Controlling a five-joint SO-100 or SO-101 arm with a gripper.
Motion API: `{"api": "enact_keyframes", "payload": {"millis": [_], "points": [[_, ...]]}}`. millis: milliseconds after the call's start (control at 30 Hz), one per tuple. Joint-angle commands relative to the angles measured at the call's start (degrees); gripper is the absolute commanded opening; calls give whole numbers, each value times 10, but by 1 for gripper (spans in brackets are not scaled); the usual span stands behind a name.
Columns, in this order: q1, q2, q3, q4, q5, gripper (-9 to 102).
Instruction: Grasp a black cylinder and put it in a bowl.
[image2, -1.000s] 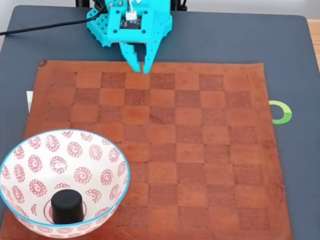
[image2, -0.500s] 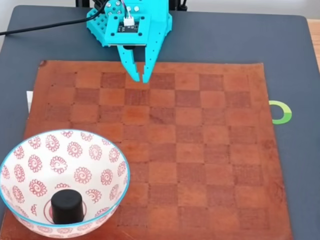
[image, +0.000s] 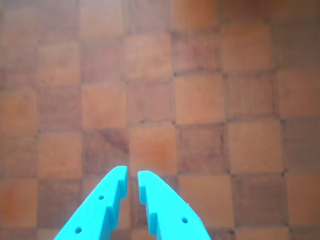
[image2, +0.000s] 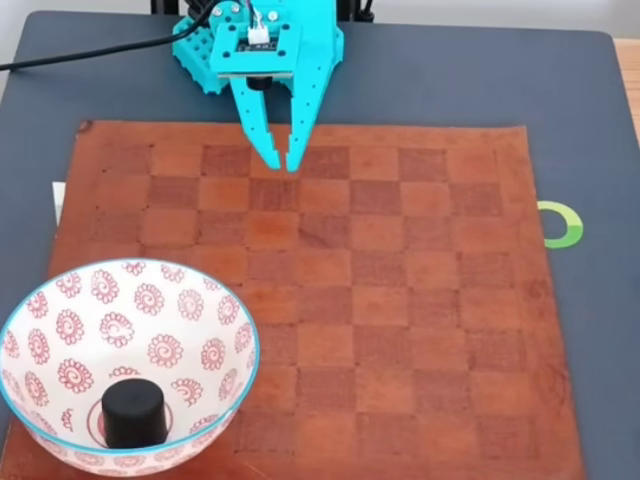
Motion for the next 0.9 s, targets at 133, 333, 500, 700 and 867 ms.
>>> {"api": "enact_keyframes", "payload": {"millis": [133, 333, 500, 700, 867], "points": [[-1, 34, 19, -2, -4, 0], [5, 34, 19, -2, -4, 0], [8, 34, 20, -1, -20, 0], [7, 34, 20, -1, -23, 0], [8, 34, 20, -1, -23, 0]]}}
